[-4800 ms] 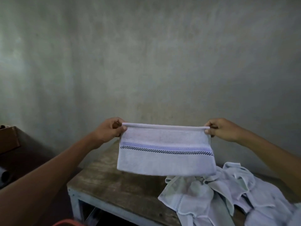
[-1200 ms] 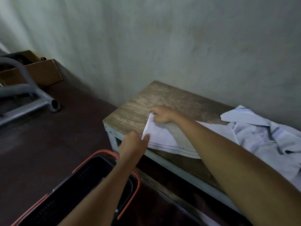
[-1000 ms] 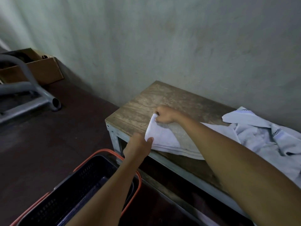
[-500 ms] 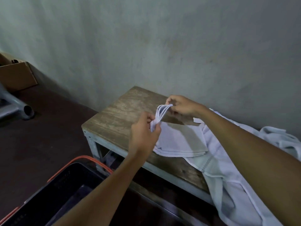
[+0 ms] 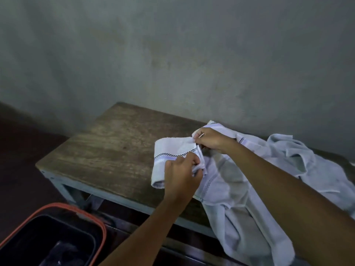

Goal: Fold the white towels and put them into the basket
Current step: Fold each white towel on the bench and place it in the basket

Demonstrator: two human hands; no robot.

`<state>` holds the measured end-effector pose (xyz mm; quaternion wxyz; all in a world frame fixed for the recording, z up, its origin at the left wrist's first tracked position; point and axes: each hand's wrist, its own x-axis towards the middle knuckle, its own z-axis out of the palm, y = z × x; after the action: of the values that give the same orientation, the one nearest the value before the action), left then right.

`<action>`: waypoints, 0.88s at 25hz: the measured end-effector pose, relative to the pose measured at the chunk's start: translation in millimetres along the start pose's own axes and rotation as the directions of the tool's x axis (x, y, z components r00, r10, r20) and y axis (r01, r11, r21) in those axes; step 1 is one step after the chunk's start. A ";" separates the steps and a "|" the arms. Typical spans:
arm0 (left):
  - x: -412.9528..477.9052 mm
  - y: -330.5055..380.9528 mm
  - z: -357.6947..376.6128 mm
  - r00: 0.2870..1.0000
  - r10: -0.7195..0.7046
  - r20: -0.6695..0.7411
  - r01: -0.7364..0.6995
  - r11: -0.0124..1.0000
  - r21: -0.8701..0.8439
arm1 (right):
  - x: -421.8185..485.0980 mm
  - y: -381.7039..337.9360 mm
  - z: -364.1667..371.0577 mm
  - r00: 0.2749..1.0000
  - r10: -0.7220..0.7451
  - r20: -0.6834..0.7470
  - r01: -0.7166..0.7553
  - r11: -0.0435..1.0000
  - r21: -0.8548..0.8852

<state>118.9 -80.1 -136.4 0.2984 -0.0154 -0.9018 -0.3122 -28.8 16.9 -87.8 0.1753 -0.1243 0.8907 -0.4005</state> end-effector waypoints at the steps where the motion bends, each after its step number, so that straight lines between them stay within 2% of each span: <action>1: 0.0 -1.5 1.4 1.000 0.010 0.005 -0.010 1.000 0.013 | 0.1 1.0 0.8 1.000 -0.002 -0.001 0.002 0.999 -0.034; 6: -0.9 -11.2 2.6 0.987 0.145 0.067 -0.148 0.988 0.035 | -3.4 -2.1 2.0 1.000 -0.011 0.025 0.012 0.999 -0.030; 9: -2.4 -14.1 3.5 0.983 0.162 0.087 -0.166 0.985 0.042 | -0.4 2.9 7.5 0.996 -0.049 -0.076 0.039 0.991 -0.131; 11: -5.3 -13.3 2.0 0.971 0.197 0.134 -0.191 0.980 -0.051 | 4.3 7.7 10.7 0.987 -0.082 -0.138 0.058 0.984 -0.167; 13: -4.9 -9.9 -4.3 0.981 0.102 0.164 -0.058 0.966 -0.251 | 4.9 3.6 12.0 0.963 -0.174 -0.204 0.119 0.959 -0.256; 15: 3.1 -13.3 -13.0 0.992 -0.106 0.073 0.124 0.940 -0.318 | 0.4 -4.6 14.5 0.921 -0.338 -0.194 0.251 0.895 -0.370; 16: 8.6 -19.6 -17.9 0.984 -0.176 0.009 0.174 0.959 -0.223 | -4.1 -6.3 17.0 0.912 -0.397 -0.101 0.314 0.835 -0.451; 17: 11.6 -30.7 -21.4 0.977 -0.211 0.018 0.211 0.976 -0.057 | -11.8 -6.5 20.9 0.918 -0.394 0.051 0.354 0.754 -0.553; 18: 11.9 -42.3 -25.0 0.962 -0.240 0.129 0.222 0.965 0.140 | -17.9 -3.2 24.4 0.926 -0.318 0.202 0.368 0.647 -0.668; 19: 9.5 -50.9 -28.3 0.919 -0.267 0.289 0.180 0.938 0.295 | -23.1 2.3 25.4 0.930 -0.221 0.295 0.368 0.532 -0.763; 20: 5.5 -56.2 -30.4 0.868 -0.271 0.416 0.106 0.920 0.378 | -25.4 9.2 23.8 0.939 -0.142 0.314 0.344 0.455 -0.822; 22: 0.2 -62.1 -30.0 0.818 -0.258 0.514 0.038 0.917 0.398 | -26.6 15.6 16.9 0.971 -0.091 0.221 0.239 0.411 -0.880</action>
<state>121.3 -147.2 -151.8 -0.0054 0.0223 -0.9897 -0.1412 1.0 25.3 -104.4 0.1027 -0.3131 0.9349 0.1316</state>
